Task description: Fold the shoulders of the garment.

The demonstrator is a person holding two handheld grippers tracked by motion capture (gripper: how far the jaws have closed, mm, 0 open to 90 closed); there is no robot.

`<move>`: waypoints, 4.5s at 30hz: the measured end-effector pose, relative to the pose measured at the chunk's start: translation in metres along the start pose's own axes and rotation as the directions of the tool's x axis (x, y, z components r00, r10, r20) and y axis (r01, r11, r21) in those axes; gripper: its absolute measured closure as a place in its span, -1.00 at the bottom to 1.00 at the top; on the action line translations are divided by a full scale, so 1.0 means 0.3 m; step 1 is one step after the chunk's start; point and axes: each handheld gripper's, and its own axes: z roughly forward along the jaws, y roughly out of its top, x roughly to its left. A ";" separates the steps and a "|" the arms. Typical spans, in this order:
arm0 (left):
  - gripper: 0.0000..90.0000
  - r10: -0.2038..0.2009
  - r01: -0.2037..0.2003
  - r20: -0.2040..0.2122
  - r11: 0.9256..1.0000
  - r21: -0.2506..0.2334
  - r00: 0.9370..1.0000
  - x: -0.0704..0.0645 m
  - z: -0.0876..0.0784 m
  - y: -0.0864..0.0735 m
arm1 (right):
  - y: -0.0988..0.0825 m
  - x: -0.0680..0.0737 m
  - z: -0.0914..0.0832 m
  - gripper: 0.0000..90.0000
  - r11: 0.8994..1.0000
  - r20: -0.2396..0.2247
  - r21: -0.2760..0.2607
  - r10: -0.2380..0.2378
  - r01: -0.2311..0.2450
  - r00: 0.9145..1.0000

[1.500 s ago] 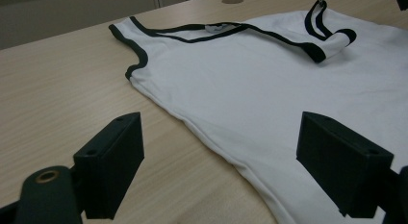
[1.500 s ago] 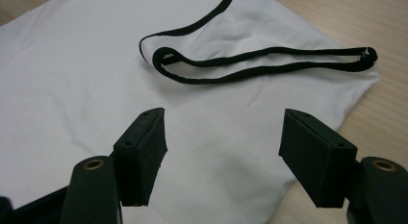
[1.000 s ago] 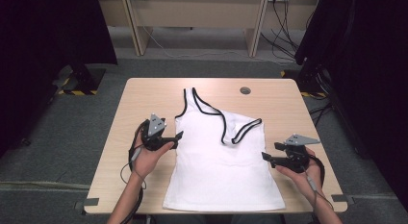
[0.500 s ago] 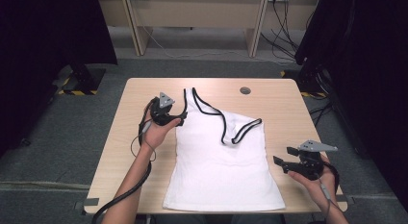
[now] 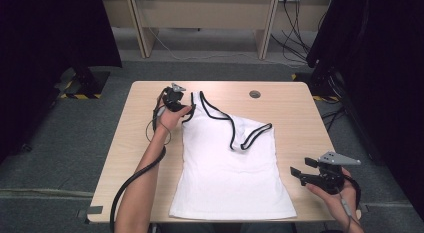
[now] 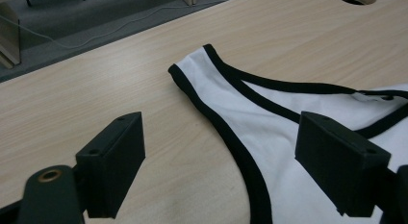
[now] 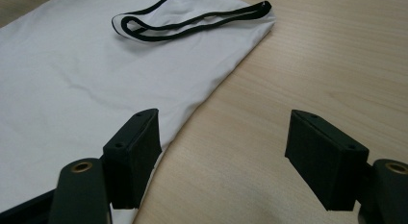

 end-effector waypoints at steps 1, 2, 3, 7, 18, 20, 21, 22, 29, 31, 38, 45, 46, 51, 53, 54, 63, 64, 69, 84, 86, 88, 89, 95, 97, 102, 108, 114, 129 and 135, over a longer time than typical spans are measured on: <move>-0.62 -0.006 0.006 0.001 1.000 0.005 1.000 0.002 0.010 0.003 | -0.001 0.000 -0.002 -0.37 1.000 0.000 -0.001 0.000 0.000 1.000; -0.61 -0.006 0.006 -0.004 1.000 0.015 1.000 0.003 0.020 0.006 | -0.001 0.001 -0.004 -0.37 1.000 0.001 -0.002 0.001 -0.001 1.000; -0.61 -0.006 0.006 -0.007 1.000 0.023 1.000 0.004 0.030 0.009 | -0.001 0.002 -0.006 -0.37 1.000 0.001 -0.003 0.000 0.000 1.000; -0.58 -0.022 0.023 -0.020 0.998 0.051 1.000 0.007 0.070 0.020 | -0.001 0.010 -0.012 -0.37 1.000 -0.001 -0.007 -0.002 0.002 1.000; -0.50 -0.060 0.065 -0.057 0.994 0.085 0.997 0.030 0.138 0.034 | -0.021 0.019 -0.044 -0.37 1.000 0.000 -0.018 0.002 -0.002 1.000; -0.45 -0.047 0.052 -0.058 0.995 0.087 0.997 0.024 0.144 0.041 | -0.026 0.017 -0.047 -0.37 1.000 0.001 -0.021 0.007 -0.007 1.000; -0.45 -0.039 0.044 -0.056 0.995 0.091 0.998 0.021 0.148 0.045 | -0.028 0.016 -0.047 -0.37 1.000 0.001 -0.021 0.010 -0.010 1.000; -0.43 -0.035 0.040 -0.054 0.995 0.092 0.998 0.018 0.152 0.048 | -0.030 0.015 -0.047 -0.37 1.000 0.002 -0.019 0.011 -0.011 1.000; -0.30 -0.050 0.058 -0.063 0.990 0.131 0.997 0.016 0.185 0.054 | -0.028 0.019 -0.046 -0.37 1.000 -0.001 -0.012 0.003 -0.003 1.000; -0.22 -0.057 0.064 -0.053 0.988 0.137 0.997 0.016 0.190 0.056 | -0.026 0.021 -0.047 -0.37 1.000 -0.002 -0.012 0.002 -0.002 1.000; -0.16 -0.090 0.094 -0.036 0.983 0.157 0.995 0.017 0.204 0.043 | -0.024 0.023 -0.050 -0.37 1.000 -0.004 -0.012 0.000 -0.001 1.000; -0.07 -0.093 0.094 -0.009 0.984 0.151 0.996 0.005 0.220 0.035 | -0.026 0.028 -0.045 -0.37 1.000 -0.009 -0.006 -0.004 0.004 1.000; -0.05 -0.093 0.093 -0.008 0.984 0.152 0.996 0.005 0.221 0.036 | -0.025 0.030 -0.045 -0.37 1.000 -0.010 -0.005 -0.005 0.005 1.000; 0.11 -0.085 0.085 -0.006 0.986 0.143 0.996 -0.005 0.224 0.038 | -0.019 0.042 -0.054 -0.37 1.000 -0.018 -0.017 -0.012 0.012 1.000; 0.19 -0.079 0.079 -0.002 0.987 0.139 0.997 -0.014 0.226 0.040 | -0.019 0.044 -0.054 -0.36 1.000 -0.020 -0.019 -0.015 0.014 1.000; 0.22 -0.077 0.077 -0.002 0.988 0.137 0.997 -0.018 0.226 0.040 | -0.020 0.044 -0.053 -0.36 1.000 -0.020 -0.019 -0.015 0.015 1.000; 0.74 -0.052 0.051 0.002 0.990 0.132 0.999 -0.055 0.229 0.046 | -0.027 0.046 -0.057 -0.36 1.000 -0.019 -0.022 -0.015 0.015 1.000; 0.79 -0.044 0.044 0.000 0.990 0.132 0.999 -0.060 0.230 0.047 | -0.027 0.046 -0.058 -0.36 1.000 -0.019 -0.023 -0.015 0.015 1.000; 0.88 -0.056 0.055 0.007 0.990 0.126 0.998 -0.060 0.230 0.046 | -0.031 0.041 -0.060 -0.36 1.000 -0.017 -0.022 -0.013 0.013 1.000; 0.92 -0.112 0.104 0.065 0.988 0.115 0.992 -0.070 0.221 0.049 | -0.036 0.031 -0.058 -0.36 1.000 -0.022 -0.023 0.002 -0.003 1.000; 0.92 -0.112 0.104 0.065 0.988 0.115 0.992 -0.070 0.221 0.049 | -0.035 0.030 -0.063 -0.36 1.000 -0.021 -0.026 0.002 -0.002 1.000; 0.92 -0.122 0.114 0.069 0.988 0.103 0.990 -0.071 0.213 0.053 | -0.035 0.030 -0.063 -0.36 1.000 -0.021 -0.026 0.002 -0.002 1.000; 0.92 -0.122 0.114 0.069 0.988 0.103 0.990 -0.071 0.213 0.053 | -0.034 0.032 -0.063 -0.36 1.000 -0.022 -0.028 0.002 -0.003 1.000; 0.92 -0.132 0.127 0.072 0.989 0.079 0.989 -0.065 0.184 0.058 | -0.032 0.033 -0.059 -0.36 1.000 -0.025 -0.031 0.000 -0.001 1.000; 0.92 -0.136 0.132 0.073 0.989 0.065 0.988 -0.063 0.175 0.056 | -0.031 0.035 -0.058 -0.36 1.000 -0.027 -0.031 0.000 -0.001 1.000; 0.92 -0.141 0.137 0.078 0.989 0.051 0.987 -0.064 0.164 0.053 | -0.032 0.037 -0.055 -0.36 1.000 -0.026 -0.028 0.001 -0.001 1.000; 0.92 -0.161 0.163 0.109 0.987 -0.010 0.981 -0.066 0.120 0.045 | -0.029 0.040 -0.056 -0.36 1.000 -0.025 -0.031 -0.004 0.003 1.000; 0.92 -0.137 0.141 0.120 0.990 -0.026 0.983 -0.074 0.093 0.047 | -0.027 0.041 -0.050 -0.36 1.000 -0.024 -0.030 -0.003 0.002 1.000; 0.92 -0.091 0.101 0.124 0.992 -0.082 0.988 -0.115 0.027 0.018 | -0.019 0.048 -0.052 -0.36 0.999 -0.027 -0.039 -0.004 0.003 1.000; 0.92 -0.063 0.076 0.113 0.990 -0.118 0.992 -0.133 -0.010 -0.001 | -0.015 0.051 -0.047 -0.36 0.999 -0.028 -0.040 -0.005 0.004 1.000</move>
